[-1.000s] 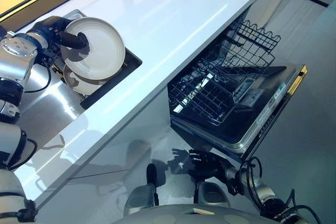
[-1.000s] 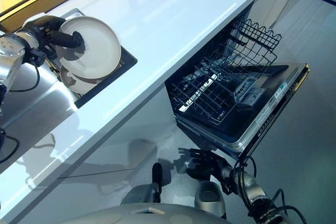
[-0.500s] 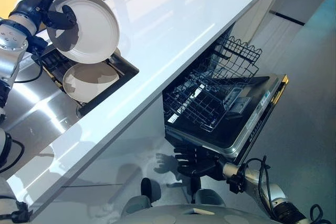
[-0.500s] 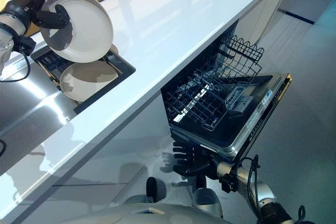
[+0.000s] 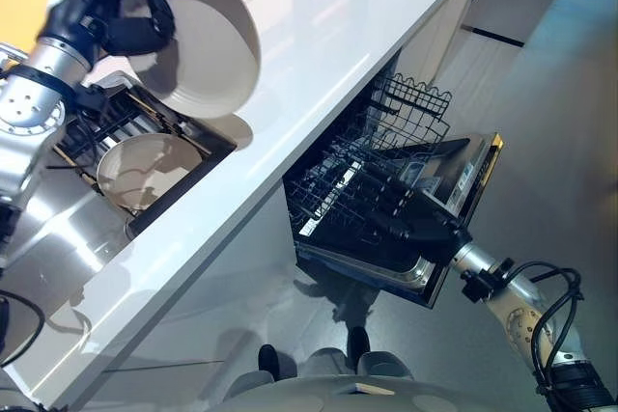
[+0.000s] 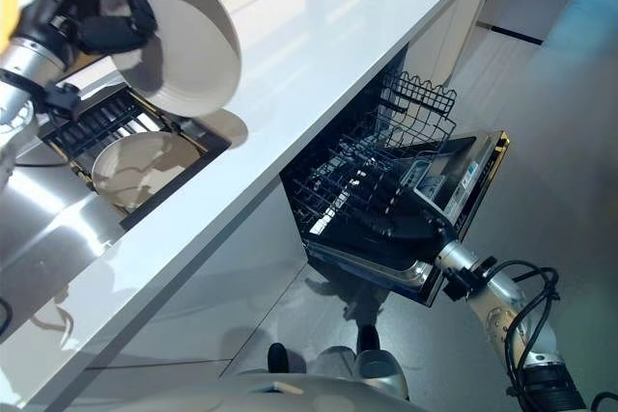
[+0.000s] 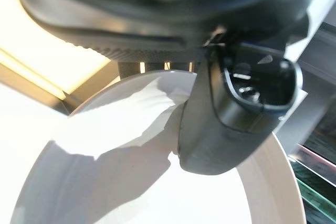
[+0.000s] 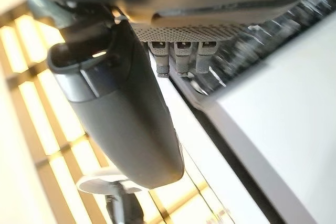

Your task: Pick up plates and place into dishwasher.

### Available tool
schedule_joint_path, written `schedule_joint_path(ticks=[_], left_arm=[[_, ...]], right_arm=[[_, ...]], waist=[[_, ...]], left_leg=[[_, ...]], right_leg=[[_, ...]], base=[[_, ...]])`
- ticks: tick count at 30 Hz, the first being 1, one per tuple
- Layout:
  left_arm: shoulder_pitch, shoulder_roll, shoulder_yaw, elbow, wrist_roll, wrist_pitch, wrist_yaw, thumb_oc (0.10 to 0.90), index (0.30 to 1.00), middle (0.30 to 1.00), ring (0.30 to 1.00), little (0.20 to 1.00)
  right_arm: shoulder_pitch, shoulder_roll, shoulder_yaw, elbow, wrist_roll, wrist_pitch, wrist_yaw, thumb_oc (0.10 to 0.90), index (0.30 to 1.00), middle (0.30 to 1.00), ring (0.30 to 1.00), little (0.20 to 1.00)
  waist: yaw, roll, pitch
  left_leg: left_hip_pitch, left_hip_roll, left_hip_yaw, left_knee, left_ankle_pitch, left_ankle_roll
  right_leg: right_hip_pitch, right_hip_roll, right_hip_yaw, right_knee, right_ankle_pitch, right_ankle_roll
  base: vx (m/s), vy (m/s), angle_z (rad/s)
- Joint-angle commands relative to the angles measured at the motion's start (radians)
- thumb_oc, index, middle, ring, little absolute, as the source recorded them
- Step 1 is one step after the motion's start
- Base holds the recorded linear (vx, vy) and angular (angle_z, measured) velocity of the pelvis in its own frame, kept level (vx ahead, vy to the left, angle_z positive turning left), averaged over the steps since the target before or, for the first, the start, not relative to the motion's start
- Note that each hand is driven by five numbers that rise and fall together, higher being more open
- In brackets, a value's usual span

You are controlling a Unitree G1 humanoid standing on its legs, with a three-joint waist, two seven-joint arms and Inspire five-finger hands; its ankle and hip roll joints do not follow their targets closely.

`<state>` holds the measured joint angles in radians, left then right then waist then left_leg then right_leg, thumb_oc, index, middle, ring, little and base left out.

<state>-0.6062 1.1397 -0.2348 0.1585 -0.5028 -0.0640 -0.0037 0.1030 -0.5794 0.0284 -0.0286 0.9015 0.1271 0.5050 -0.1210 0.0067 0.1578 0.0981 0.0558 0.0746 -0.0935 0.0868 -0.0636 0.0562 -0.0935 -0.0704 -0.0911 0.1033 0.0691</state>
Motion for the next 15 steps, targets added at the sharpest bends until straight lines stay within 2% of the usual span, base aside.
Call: schedule_joint_path(ticks=[1, 2, 6, 10, 15], left_arm=[[-0.021, -0.007, 0.199, -0.054, 0.016, -0.093, 0.057, 0.100, 0.300, 0.300, 0.300, 0.200], [0.002, -0.024, 0.212, -0.077, 0.020, -0.097, 0.060, 0.100, 0.300, 0.300, 0.300, 0.200], [0.026, -0.076, 0.213, -0.108, 0.037, -0.124, 0.065, 0.100, 0.300, 0.300, 0.300, 0.200], [-0.007, -0.137, 0.162, -0.119, 0.052, -0.144, 0.091, 0.100, 0.300, 0.300, 0.300, 0.200], [-0.039, -0.189, 0.117, -0.115, 0.064, -0.158, 0.109, 0.100, 0.300, 0.300, 0.300, 0.200]], right_arm=[[-0.084, -0.030, -0.089, -0.157, -0.035, -0.144, -0.059, 0.800, 0.900, 0.900, 0.900, 0.900], [-0.099, -0.035, -0.095, -0.175, -0.037, -0.143, -0.073, 0.800, 0.900, 0.900, 0.900, 0.900], [-0.173, -0.041, -0.082, -0.198, 0.005, -0.206, -0.101, 0.800, 0.900, 0.900, 0.900, 0.900], [-0.264, -0.017, -0.034, -0.201, -0.052, -0.257, -0.184, 0.800, 0.900, 0.900, 0.900, 0.900], [-0.331, -0.005, 0.005, -0.189, -0.082, -0.290, -0.211, 0.800, 0.900, 0.900, 0.900, 0.900]], waist=[[-0.011, 0.019, -0.086], [-0.010, 0.019, -0.086], [-0.002, 0.019, -0.085], [0.008, 0.020, -0.086], [0.014, 0.015, -0.091]], left_leg=[[0.029, -0.090, 0.001, 0.006, -0.081, 0.056], [0.029, -0.091, 0.001, 0.006, -0.081, 0.057], [0.028, -0.092, 0.003, 0.006, -0.079, 0.059], [0.026, -0.093, 0.003, 0.006, -0.075, 0.061], [0.026, -0.092, 0.002, 0.006, -0.073, 0.060]], right_leg=[[0.038, 0.053, 0.004, 0.013, -0.040, 0.017], [0.038, 0.055, 0.007, 0.012, -0.039, 0.016], [0.038, 0.058, 0.011, 0.012, -0.037, 0.011], [0.038, 0.058, 0.009, 0.011, -0.035, 0.009], [0.038, 0.059, 0.005, 0.011, -0.034, 0.008]], base=[[-0.04, -0.001, -0.18], [-0.01, 0.005, -0.14], [-0.01, 0.009, -0.13], [-0.02, 0.003, -0.09], [0.00, 0.000, 0.00]])
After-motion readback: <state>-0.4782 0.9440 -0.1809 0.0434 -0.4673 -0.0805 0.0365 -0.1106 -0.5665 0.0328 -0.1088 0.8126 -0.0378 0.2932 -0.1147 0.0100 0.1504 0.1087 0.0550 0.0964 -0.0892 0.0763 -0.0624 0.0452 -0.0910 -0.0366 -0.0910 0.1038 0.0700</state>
